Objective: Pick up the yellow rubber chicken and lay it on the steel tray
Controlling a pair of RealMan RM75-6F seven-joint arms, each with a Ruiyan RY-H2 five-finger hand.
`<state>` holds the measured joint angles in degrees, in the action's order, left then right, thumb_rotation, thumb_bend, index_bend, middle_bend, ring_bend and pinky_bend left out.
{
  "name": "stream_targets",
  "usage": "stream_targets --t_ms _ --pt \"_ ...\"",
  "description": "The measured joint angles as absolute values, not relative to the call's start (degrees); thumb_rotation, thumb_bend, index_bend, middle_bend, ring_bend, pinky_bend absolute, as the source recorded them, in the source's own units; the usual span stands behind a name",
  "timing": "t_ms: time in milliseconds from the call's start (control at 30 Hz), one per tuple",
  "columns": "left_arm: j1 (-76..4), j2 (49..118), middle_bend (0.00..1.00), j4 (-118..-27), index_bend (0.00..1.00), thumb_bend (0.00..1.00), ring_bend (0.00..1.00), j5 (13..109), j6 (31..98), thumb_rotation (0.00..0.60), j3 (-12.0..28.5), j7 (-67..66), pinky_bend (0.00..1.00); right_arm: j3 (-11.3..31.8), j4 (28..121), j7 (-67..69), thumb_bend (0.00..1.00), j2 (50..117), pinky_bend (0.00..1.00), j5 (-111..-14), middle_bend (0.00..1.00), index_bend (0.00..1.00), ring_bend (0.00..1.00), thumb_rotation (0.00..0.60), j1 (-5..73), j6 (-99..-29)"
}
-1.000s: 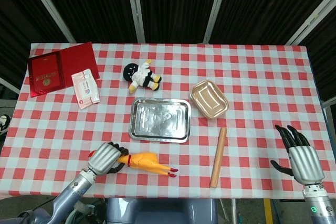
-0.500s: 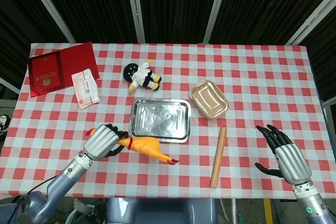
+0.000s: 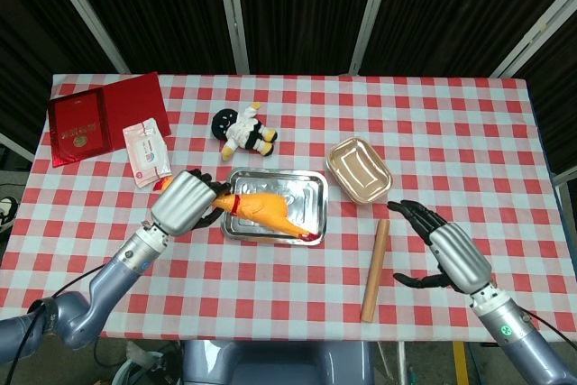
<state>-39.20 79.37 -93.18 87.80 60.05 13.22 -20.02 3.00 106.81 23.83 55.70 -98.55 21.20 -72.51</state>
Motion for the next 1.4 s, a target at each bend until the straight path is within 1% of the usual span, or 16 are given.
stream_targets --t_ms 100,267,400,600,967,1400 --pt "-41.48 79.49 0.67 -93.47 0.65 0.62 0.59 84.72 57.38 0.600 14.79 -21.54 0.62 4.13 108.14 26.80 0.19 54.87 0.20 -96.70 0.11 0.00 0.08 0.600 23.30 -70.07" --pt "-45.56 80.54 0.67 -93.28 0.65 0.62 0.59 80.50 53.87 0.600 16.97 -25.00 0.62 6.22 109.79 30.59 0.19 53.80 0.19 -92.36 0.09 0.00 0.07 0.600 26.72 -65.07" --pt "-48.93 81.87 0.67 -93.14 0.65 0.62 0.59 76.48 51.21 0.600 18.68 -25.73 0.62 7.58 110.29 30.24 0.19 53.94 0.19 -89.25 0.09 0.00 0.06 0.600 28.82 -62.56" --pt "-52.97 83.63 0.67 -93.16 0.65 0.62 0.59 72.82 49.59 0.600 20.27 -27.05 0.62 9.02 110.35 26.70 0.19 55.65 0.19 -84.86 0.09 0.00 0.06 0.600 30.51 -60.39" --pt "-57.32 86.44 0.67 -92.69 0.65 0.62 0.59 69.45 50.32 0.600 20.65 -30.23 0.62 11.31 109.34 20.29 0.19 59.61 0.19 -76.78 0.09 0.00 0.07 0.600 34.38 -55.61" --pt "-60.53 88.02 0.67 -92.42 0.64 0.62 0.59 68.01 51.90 0.600 19.16 -32.30 0.62 13.33 109.06 13.29 0.19 62.75 0.20 -69.37 0.09 0.01 0.09 0.600 37.41 -53.51"
